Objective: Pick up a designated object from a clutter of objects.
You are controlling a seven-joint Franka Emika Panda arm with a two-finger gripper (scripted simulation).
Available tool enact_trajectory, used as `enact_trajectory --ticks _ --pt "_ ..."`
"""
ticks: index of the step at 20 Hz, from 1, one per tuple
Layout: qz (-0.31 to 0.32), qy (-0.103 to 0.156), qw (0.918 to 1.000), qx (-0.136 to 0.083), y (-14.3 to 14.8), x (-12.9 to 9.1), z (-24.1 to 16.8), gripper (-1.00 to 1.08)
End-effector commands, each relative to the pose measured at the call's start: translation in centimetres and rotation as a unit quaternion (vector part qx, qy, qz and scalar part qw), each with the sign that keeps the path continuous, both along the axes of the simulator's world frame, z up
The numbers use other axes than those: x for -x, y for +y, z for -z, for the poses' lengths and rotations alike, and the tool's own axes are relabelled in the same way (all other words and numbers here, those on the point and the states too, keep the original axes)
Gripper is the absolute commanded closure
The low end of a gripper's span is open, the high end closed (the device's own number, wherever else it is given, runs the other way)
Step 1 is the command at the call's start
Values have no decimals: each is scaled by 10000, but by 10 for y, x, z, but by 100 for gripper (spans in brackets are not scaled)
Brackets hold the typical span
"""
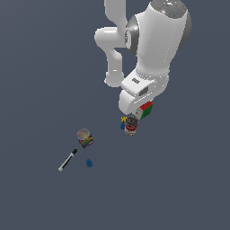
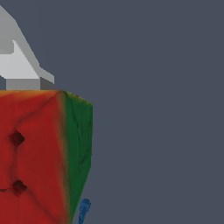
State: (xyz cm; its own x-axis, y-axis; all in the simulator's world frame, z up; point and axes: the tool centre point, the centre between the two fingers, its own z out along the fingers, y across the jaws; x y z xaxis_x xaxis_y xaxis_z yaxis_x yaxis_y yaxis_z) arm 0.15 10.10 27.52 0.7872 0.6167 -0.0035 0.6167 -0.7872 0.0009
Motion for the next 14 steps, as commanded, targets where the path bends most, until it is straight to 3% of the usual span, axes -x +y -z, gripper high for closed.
enact_trajectory --ticks 1,14 --pt "-2 -10 10000 -3 6 13 -27 108" --pt "-3 -11 10000 -10 31 65 -136 108"
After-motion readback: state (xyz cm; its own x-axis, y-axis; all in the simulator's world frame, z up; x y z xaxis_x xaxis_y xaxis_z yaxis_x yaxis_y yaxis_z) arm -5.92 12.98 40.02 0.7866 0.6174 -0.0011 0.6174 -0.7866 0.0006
